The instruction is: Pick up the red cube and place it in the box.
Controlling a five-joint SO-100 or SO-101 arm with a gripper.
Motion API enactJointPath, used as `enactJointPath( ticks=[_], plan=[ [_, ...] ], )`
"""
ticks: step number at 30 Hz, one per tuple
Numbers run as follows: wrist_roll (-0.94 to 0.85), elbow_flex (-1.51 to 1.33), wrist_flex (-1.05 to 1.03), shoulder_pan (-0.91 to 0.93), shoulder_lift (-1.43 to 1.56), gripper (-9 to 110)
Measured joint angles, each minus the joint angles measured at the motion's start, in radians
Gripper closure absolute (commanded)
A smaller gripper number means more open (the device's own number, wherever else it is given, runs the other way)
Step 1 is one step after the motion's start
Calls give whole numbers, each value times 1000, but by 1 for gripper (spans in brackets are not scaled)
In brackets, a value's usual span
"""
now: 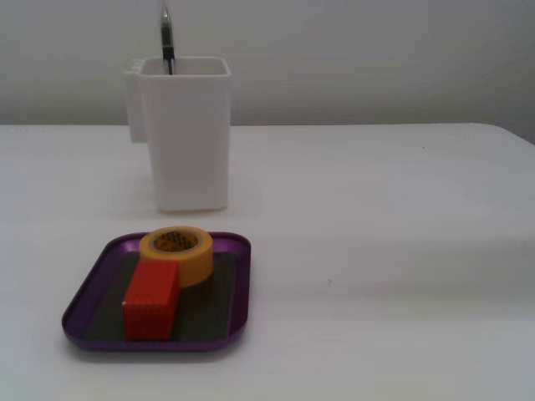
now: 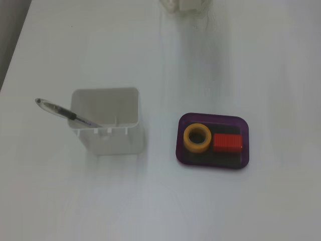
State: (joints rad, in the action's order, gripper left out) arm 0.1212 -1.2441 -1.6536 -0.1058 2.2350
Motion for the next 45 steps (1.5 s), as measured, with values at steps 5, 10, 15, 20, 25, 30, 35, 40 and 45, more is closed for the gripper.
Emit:
enactJointPath(
  ticks=[5, 10, 15, 20, 25, 30, 35, 40, 45],
  plan=[
    [0, -394, 63, 60, 268, 79],
    [0, -845, 259, 91, 569, 79],
    [-51, -1250, 370, 98, 867, 79],
    [-71, -1494, 396, 100, 1052, 79],
    [-72, -1588, 402, 114, 1111, 79],
    [-72, -1723, 407, 112, 1111, 89],
    [-72, -1758, 410, 109, 1111, 100],
    [-72, -1775, 410, 109, 1111, 102],
    [-72, -1778, 410, 109, 1111, 102]
  ],
)
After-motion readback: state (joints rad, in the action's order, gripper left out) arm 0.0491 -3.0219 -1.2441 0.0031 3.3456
